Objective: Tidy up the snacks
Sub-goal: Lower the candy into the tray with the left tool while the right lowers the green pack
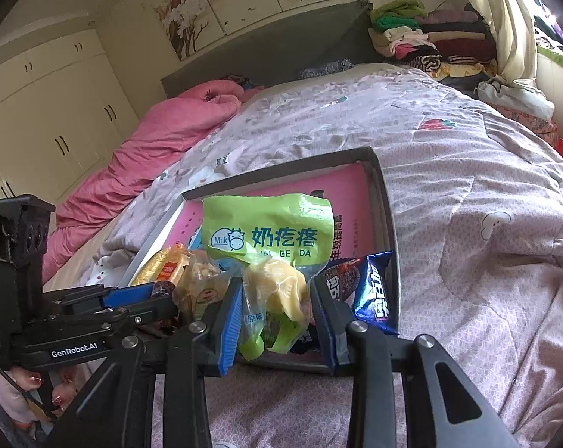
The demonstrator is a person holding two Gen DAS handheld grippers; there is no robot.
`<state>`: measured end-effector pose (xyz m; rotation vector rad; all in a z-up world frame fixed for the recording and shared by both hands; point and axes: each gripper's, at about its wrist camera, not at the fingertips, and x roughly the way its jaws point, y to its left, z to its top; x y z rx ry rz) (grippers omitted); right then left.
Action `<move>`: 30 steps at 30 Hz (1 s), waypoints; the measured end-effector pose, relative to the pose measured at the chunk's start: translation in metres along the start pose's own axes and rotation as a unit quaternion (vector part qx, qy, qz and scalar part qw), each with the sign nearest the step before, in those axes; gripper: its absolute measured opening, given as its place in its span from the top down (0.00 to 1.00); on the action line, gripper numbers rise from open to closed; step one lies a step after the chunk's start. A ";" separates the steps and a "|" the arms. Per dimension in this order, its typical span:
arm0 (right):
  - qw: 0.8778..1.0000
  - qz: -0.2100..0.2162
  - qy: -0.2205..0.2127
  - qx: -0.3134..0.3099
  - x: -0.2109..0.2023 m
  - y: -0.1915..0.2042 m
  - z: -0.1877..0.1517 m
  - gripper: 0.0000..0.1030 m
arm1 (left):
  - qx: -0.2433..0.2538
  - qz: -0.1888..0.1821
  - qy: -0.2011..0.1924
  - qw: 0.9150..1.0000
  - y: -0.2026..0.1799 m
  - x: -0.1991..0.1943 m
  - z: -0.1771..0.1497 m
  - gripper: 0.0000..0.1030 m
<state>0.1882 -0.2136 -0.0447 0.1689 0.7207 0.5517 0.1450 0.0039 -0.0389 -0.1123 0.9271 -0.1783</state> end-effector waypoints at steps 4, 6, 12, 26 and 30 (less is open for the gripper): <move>1.000 -0.002 0.002 0.005 0.003 -0.002 -0.001 0.64 | -0.001 0.000 0.000 1.000 0.000 0.000 0.000 0.63; 1.000 -0.003 0.002 0.004 0.003 -0.002 -0.001 0.64 | -0.002 0.000 0.001 1.000 0.001 0.000 0.001 0.63; 1.000 0.002 0.000 0.009 0.004 -0.004 -0.001 0.62 | -0.003 0.001 0.001 1.000 0.001 0.001 0.003 0.63; 1.000 -0.003 -0.010 0.021 -0.003 -0.007 0.000 0.60 | -0.007 0.003 0.002 1.000 0.003 0.003 0.003 0.62; 1.000 -0.005 -0.011 0.017 -0.004 -0.006 0.000 0.60 | -0.007 0.004 0.002 1.000 0.004 0.003 0.004 0.62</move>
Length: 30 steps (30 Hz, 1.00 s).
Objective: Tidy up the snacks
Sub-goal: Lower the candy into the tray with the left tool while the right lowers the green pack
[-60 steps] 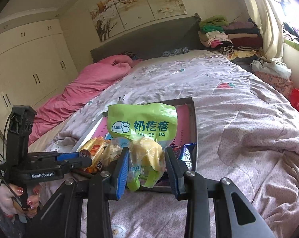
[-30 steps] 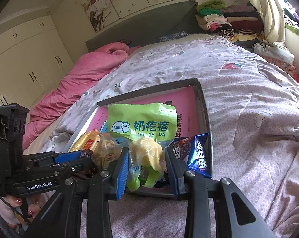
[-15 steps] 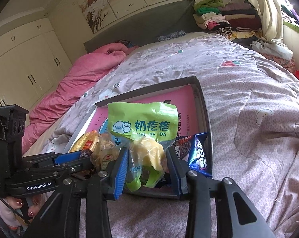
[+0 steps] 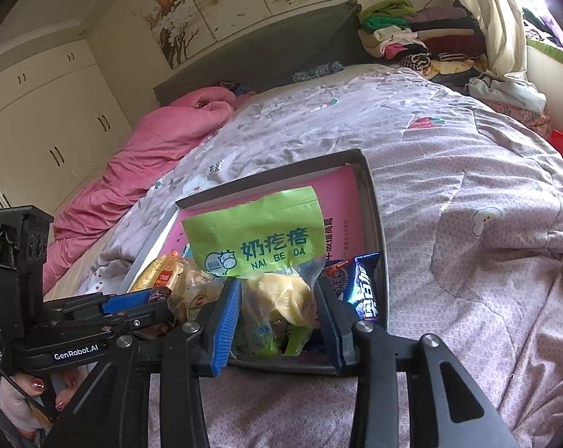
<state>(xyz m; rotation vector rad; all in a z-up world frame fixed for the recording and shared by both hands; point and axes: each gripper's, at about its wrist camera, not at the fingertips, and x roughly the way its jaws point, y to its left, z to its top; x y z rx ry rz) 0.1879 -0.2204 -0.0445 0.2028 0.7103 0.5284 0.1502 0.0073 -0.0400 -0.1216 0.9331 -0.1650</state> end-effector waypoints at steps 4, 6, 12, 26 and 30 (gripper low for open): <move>1.000 -0.002 -0.002 0.002 -0.002 0.000 0.000 0.60 | 0.000 -0.001 0.001 1.000 0.000 -0.001 0.000 0.61; 1.000 -0.002 -0.005 0.003 -0.003 0.000 0.001 0.60 | -0.001 -0.001 0.001 1.000 0.000 -0.001 -0.001 0.60; 1.000 -0.009 -0.009 0.005 -0.005 -0.001 0.002 0.55 | -0.005 -0.001 0.000 1.000 0.000 -0.002 -0.002 0.54; 1.000 -0.007 -0.013 -0.011 -0.009 0.005 0.002 0.53 | -0.009 -0.004 -0.004 1.000 0.002 -0.007 -0.003 0.44; 1.000 -0.007 -0.012 -0.011 -0.009 0.005 0.002 0.53 | -0.008 -0.004 -0.007 1.000 0.001 -0.009 -0.002 0.42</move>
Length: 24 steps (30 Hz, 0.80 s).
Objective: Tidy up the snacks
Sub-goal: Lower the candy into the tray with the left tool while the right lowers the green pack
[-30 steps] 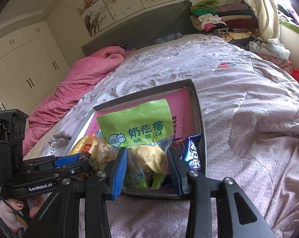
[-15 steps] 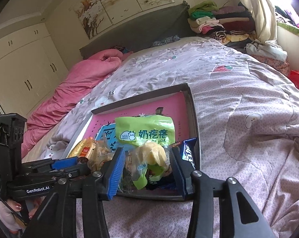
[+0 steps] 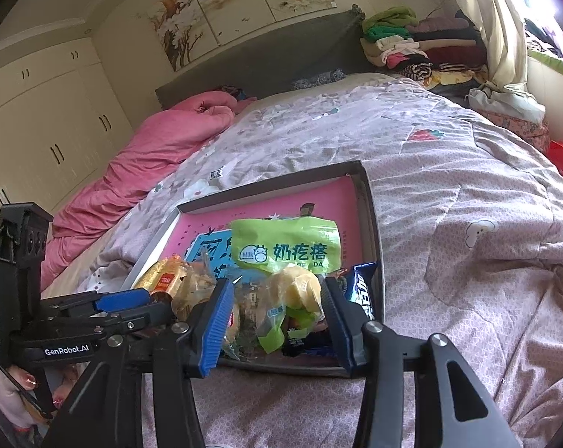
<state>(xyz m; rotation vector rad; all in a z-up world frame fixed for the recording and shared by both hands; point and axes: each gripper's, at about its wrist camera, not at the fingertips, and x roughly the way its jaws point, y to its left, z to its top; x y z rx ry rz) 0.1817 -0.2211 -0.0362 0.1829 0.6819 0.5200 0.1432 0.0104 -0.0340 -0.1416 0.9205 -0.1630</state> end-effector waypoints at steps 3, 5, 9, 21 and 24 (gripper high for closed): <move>1.000 0.000 -0.001 0.001 -0.001 -0.001 0.001 0.53 | 0.002 0.000 -0.002 1.000 -0.001 -0.002 0.001 0.42; 1.000 -0.001 -0.003 0.002 -0.002 -0.001 0.001 0.53 | 0.003 -0.002 -0.004 1.000 -0.001 -0.003 0.002 0.41; 1.000 -0.005 -0.005 0.003 -0.004 -0.002 0.001 0.51 | 0.005 -0.002 -0.007 1.000 -0.003 -0.005 0.002 0.36; 1.000 -0.013 -0.012 -0.011 -0.008 0.001 0.003 0.45 | 0.002 0.004 -0.018 1.000 -0.001 -0.012 0.004 0.29; 1.000 -0.013 -0.014 -0.015 -0.009 0.002 0.003 0.43 | 0.001 0.005 -0.019 1.000 -0.001 -0.013 0.004 0.27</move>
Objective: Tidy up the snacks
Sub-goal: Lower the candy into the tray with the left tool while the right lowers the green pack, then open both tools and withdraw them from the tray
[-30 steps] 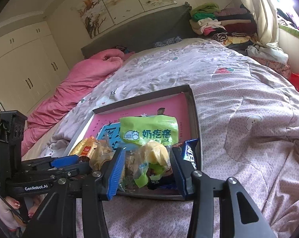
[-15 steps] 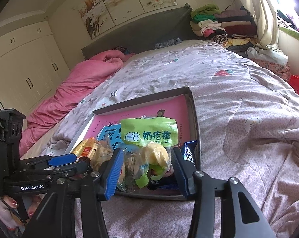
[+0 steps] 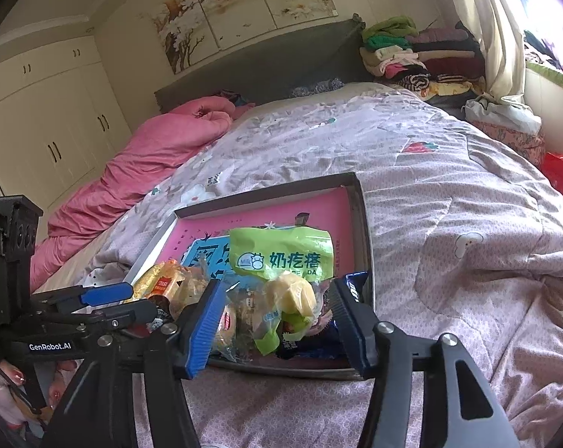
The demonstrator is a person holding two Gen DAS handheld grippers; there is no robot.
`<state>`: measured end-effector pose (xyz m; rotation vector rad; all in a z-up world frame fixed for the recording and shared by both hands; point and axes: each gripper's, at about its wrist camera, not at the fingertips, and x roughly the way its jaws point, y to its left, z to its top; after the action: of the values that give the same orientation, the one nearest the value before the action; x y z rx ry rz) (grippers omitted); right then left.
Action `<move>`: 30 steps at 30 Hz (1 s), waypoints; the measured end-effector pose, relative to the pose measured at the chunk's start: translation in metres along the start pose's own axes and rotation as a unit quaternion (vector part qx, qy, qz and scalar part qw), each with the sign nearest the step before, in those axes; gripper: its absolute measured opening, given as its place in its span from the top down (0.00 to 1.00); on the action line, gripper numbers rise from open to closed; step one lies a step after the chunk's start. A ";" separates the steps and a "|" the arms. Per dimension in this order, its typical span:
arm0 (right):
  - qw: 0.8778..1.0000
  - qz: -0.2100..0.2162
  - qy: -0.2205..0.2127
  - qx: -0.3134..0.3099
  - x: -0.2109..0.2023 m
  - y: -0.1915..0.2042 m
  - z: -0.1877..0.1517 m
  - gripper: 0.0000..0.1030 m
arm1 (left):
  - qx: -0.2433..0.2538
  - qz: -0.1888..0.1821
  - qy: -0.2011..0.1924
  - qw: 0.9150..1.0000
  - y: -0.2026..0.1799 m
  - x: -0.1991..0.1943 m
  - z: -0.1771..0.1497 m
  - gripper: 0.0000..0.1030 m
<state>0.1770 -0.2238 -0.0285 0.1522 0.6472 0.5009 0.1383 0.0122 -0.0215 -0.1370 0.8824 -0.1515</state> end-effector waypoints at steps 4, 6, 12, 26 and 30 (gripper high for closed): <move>1.000 -0.003 -0.001 -0.002 0.000 0.000 0.000 0.42 | 0.000 0.000 0.000 1.000 0.000 -0.001 0.000 0.27; 1.000 -0.004 -0.004 -0.003 -0.001 0.001 0.000 0.39 | -0.001 0.001 -0.001 1.000 0.000 -0.001 0.000 0.27; 1.000 -0.009 -0.014 -0.006 -0.005 0.001 0.001 0.35 | -0.025 0.009 -0.003 1.000 0.008 -0.006 -0.001 0.22; 0.997 -0.027 -0.053 -0.049 -0.024 0.019 0.003 0.17 | -0.040 0.072 -0.030 0.996 0.007 -0.028 -0.009 0.21; 0.997 -0.028 -0.053 -0.045 -0.028 0.020 0.000 0.14 | -0.033 0.076 -0.031 0.996 0.001 -0.032 -0.014 0.21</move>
<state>0.1502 -0.2199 -0.0078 0.0746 0.5230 0.4644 0.1074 0.0182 -0.0066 -0.1351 0.8326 0.0240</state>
